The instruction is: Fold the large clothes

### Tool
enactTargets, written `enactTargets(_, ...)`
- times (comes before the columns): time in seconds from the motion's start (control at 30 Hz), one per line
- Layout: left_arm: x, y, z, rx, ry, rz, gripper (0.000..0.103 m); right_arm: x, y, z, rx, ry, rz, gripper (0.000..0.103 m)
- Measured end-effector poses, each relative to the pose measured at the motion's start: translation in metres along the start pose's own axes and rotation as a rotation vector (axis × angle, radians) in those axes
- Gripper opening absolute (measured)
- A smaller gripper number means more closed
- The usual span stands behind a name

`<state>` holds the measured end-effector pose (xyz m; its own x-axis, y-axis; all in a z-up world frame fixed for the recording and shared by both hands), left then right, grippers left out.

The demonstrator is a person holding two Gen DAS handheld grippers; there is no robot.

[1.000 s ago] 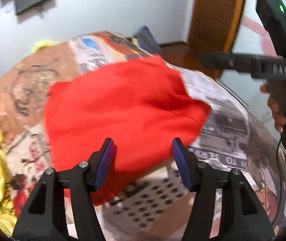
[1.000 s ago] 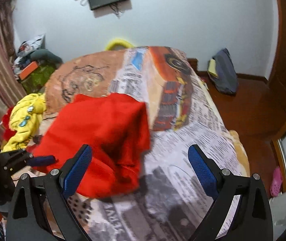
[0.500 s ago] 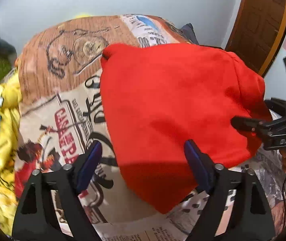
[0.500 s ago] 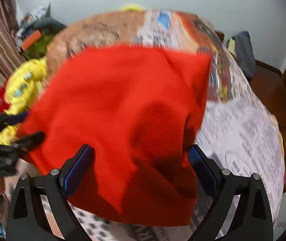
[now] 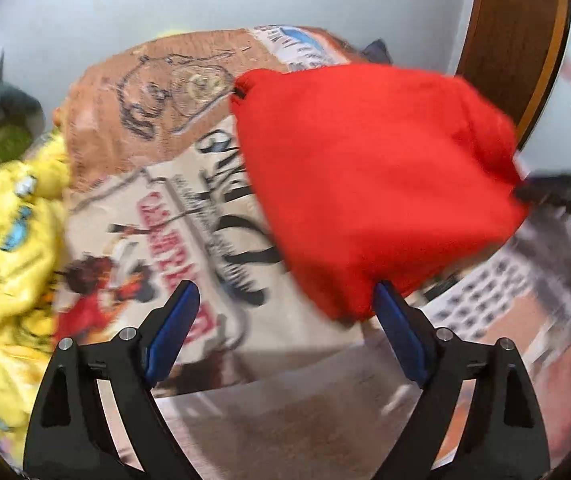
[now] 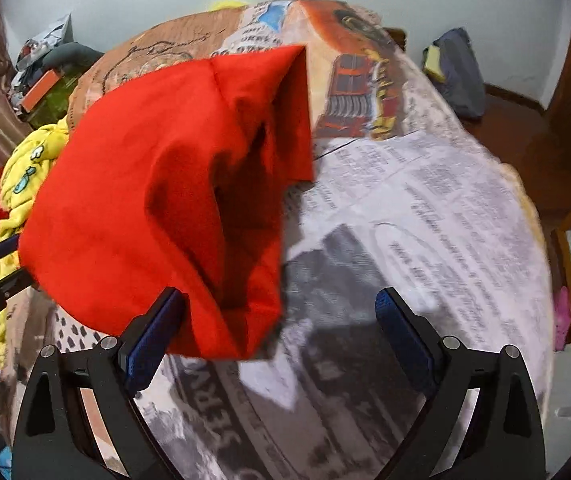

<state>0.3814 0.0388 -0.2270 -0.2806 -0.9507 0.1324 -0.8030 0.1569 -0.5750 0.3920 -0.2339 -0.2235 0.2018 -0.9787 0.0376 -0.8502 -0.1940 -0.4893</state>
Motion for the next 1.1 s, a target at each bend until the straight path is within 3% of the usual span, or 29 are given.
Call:
enactTargets(0.13,-0.012,0.002,-0.015,0.011,-0.037,0.002,0.089,0.004,-0.003,-0.016,0.052,0.004,-0.002,0.095)
enactTargets(0.3,-0.029,-0.021,-0.040,0.106,-0.031,-0.073,0.089,0.000,-0.020,-0.028,0.104,-0.048,0.026,0.096)
enactTargets(0.37,-0.033,-0.032,-0.042,0.126,0.009,-0.107,0.089,-0.004,-0.028,-0.027,0.110,-0.098,0.044,0.096)
enactTargets(0.47,-0.040,-0.052,-0.030,0.127,0.148,-0.194,0.089,-0.012,-0.039,-0.013,0.085,-0.156,0.063,0.096)
enactTargets(0.57,-0.046,-0.064,0.000,0.074,0.305,-0.288,0.089,-0.019,-0.049,0.012,0.029,-0.205,0.082,0.096)
enactTargets(0.63,-0.048,-0.068,0.022,0.031,0.366,-0.327,0.089,-0.022,-0.053,0.031,-0.028,-0.242,0.100,0.095)
enactTargets(0.77,-0.054,-0.070,0.057,-0.016,0.418,-0.401,0.089,-0.029,-0.057,0.061,-0.113,-0.281,0.098,0.096)
enactTargets(0.9,-0.063,-0.074,0.086,-0.044,0.529,-0.500,0.090,-0.043,-0.068,0.066,-0.092,-0.333,0.058,0.098)
enactTargets(1.1,-0.063,-0.084,0.103,-0.049,0.568,-0.505,0.096,-0.061,-0.077,0.069,-0.076,-0.342,0.012,0.098)
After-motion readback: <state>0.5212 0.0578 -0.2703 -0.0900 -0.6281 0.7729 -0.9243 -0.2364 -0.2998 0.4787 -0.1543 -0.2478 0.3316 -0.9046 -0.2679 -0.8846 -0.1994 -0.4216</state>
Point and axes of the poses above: each gripper's, at about its wrist camera, not at the fingertips, and z roughly the way its jaws point, x to its right, y to its underside, the point moved 3 cm from there along z, roughly the way its jaws point, and after that the axes turned 13 degrees about y, right-handed, at the moved point
